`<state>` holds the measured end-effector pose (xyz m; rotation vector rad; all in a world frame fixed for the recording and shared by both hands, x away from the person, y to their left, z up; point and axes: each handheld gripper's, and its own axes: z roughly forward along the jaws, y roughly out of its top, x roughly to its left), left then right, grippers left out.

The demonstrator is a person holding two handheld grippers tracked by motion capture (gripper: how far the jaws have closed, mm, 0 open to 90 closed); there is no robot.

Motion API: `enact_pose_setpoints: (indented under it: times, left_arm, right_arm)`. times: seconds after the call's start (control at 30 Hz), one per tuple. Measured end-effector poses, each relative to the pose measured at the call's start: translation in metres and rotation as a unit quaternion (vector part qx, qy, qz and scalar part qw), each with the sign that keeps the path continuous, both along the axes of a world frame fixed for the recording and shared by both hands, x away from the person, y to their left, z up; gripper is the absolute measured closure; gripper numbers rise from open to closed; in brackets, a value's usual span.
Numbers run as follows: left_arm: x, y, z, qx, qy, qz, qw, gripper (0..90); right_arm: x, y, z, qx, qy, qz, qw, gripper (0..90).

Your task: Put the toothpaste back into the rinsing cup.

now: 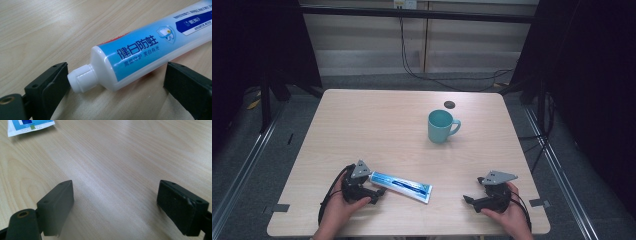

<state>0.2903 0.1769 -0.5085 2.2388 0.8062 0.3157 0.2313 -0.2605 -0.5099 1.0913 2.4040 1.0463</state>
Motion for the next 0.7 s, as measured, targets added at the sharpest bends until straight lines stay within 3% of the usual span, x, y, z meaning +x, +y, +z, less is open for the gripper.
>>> enact_pose_setpoints:
  times: [0.43, 0.57, 0.7]
  left_arm:
    - [0.001, 0.002, 0.000, -0.002, 0.001, -0.010, 1.0000, 6.5]
    - [0.003, 0.002, 0.006, 0.012, 0.013, -0.022, 0.9996, 13.3]
    - [0.006, 0.000, 0.013, 0.043, 0.023, -0.037, 0.9981, 16.1]
  right_arm:
    - [0.000, 0.000, 0.000, 0.002, 0.001, -0.001, 1.0000, 14.1]
    - [0.000, 0.000, 0.000, 0.002, 0.001, -0.002, 1.0000, 14.3]
    - [0.000, 0.000, 0.000, 0.002, 0.001, -0.002, 1.0000, 14.3]
